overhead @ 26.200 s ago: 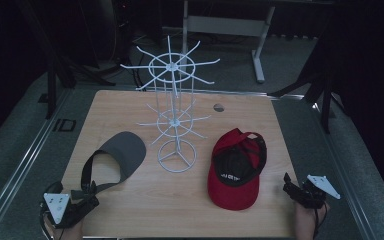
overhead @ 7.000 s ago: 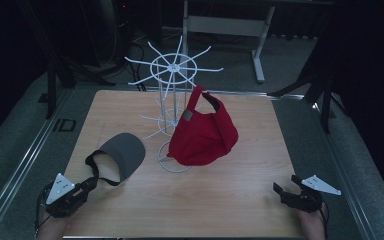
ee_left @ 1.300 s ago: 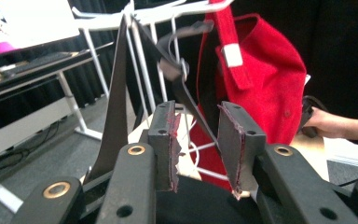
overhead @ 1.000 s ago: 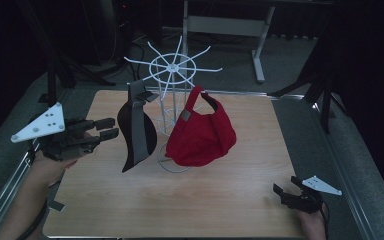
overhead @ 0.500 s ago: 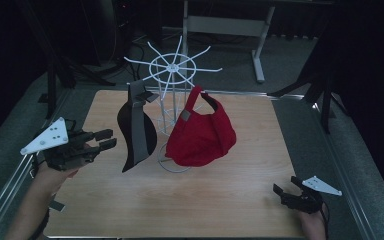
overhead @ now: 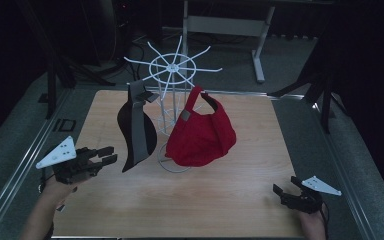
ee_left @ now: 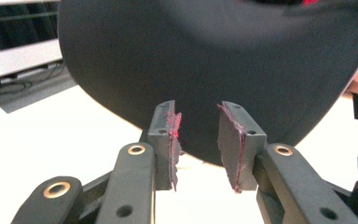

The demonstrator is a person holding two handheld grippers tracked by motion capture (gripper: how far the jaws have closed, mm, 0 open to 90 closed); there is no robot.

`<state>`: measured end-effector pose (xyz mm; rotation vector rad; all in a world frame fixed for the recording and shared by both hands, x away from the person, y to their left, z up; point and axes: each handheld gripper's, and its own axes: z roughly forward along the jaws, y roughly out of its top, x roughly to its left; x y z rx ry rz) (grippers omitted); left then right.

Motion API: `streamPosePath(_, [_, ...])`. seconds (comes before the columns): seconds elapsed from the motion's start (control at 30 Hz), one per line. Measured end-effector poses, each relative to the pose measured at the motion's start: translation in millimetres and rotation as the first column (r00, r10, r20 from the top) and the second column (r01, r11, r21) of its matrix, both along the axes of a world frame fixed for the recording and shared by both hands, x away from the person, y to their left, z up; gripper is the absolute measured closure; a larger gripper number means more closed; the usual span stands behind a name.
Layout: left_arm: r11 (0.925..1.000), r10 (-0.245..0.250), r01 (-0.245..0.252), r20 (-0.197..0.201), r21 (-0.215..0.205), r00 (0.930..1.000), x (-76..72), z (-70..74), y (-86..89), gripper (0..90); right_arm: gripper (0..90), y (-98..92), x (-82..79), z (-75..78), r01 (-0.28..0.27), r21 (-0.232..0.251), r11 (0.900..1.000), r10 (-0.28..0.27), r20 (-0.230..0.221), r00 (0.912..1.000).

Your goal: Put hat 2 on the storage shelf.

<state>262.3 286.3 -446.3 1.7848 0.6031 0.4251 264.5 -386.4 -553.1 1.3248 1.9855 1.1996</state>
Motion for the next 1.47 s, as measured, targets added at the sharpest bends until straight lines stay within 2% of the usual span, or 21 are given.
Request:
streamPosePath(0.03, [1.0000,0.000,0.000,0.000,0.000,1.0000,0.0,0.0,0.0,67.6,14.2,0.0,0.0,-0.1,0.000,0.000,1.000,0.000,0.000,1.0000])
streamPosePath(0.07, [1.0000,0.005,-0.005,-0.012,0.003,0.9999,-0.7,-7.6,0.2,67.6,14.2,0.2,-0.1,-0.1,0.001,0.001,1.000,-0.001,-0.001,1.0000])
streamPosePath(0.13, [1.0000,0.007,-0.007,-0.020,0.001,0.9998,-1.2,-11.8,0.3,67.6,14.3,0.2,-0.1,0.0,0.001,0.001,1.000,-0.001,-0.001,1.0000])
streamPosePath(0.17, [0.9999,0.016,-0.016,-0.030,-0.004,0.9994,-2.9,-20.4,1.1,67.7,14.2,0.1,-0.1,0.1,0.000,0.002,1.000,0.000,0.000,1.0000])
streamPosePath(0.23, [0.9998,0.018,-0.018,-0.033,-0.009,0.9993,-3.3,-23.2,1.5,67.7,14.2,0.1,-0.1,0.2,-0.001,0.002,1.000,0.001,0.001,1.0000])
streamPosePath(0.27, [0.9996,0.023,-0.023,-0.044,-0.015,0.9988,-4.6,-30.2,2.1,67.7,14.2,0.0,-0.2,0.1,0.001,0.002,1.000,-0.001,0.001,1.0000])
streamPosePath(0.4, [0.9994,0.031,-0.032,-0.060,-0.009,0.9977,-7.1,-41.3,1.9,67.8,14.2,-0.3,-0.1,0.4,0.000,0.004,1.000,0.000,0.003,1.0000])
streamPosePath(0.5, [0.9991,0.036,-0.037,-0.070,-0.018,0.9969,-8.5,-45.4,1.8,67.8,14.2,-0.3,-0.1,0.3,0.002,0.002,1.000,-0.002,0.005,1.0000])
streamPosePath(0.6, [0.9991,0.042,-0.042,-0.081,0.004,0.9958,-11.0,-52.9,0.9,67.9,14.2,0.2,0.1,0.3,0.001,-0.001,1.000,-0.001,0.005,1.0000])
streamPosePath(0.77, [0.9980,0.062,-0.063,-0.092,-0.008,0.9938,-14.6,-62.2,2.0,67.8,14.2,0.1,0.0,0.2,0.002,0.000,1.000,-0.002,0.005,1.0000])
streamPosePath(0.8, [0.9981,0.059,-0.061,-0.104,-0.009,0.9928,-16.5,-66.0,2.3,67.8,14.2,-0.2,-0.1,0.4,0.003,0.002,1.000,-0.003,0.007,1.0000])
streamPosePath(1.1, [0.9946,0.103,-0.103,-0.093,0.005,0.9903,-27.6,-81.0,7.7,67.8,14.2,-0.3,0.1,-0.1,0.004,-0.003,1.000,-0.004,0.005,1.0000])
streamPosePath(1.37, [0.9915,0.127,-0.130,-0.117,-0.013,0.9849,-31.6,-95.7,13.8,67.8,14.2,0.0,0.0,-0.3,0.004,-0.004,1.000,-0.004,0.004,1.0000])
streamPosePath(1.47, [0.9912,0.130,-0.132,-0.117,-0.011,0.9847,-31.8,-96.1,14.0,67.8,14.2,0.3,0.0,-0.5,0.005,-0.005,1.000,-0.005,0.002,1.0000])
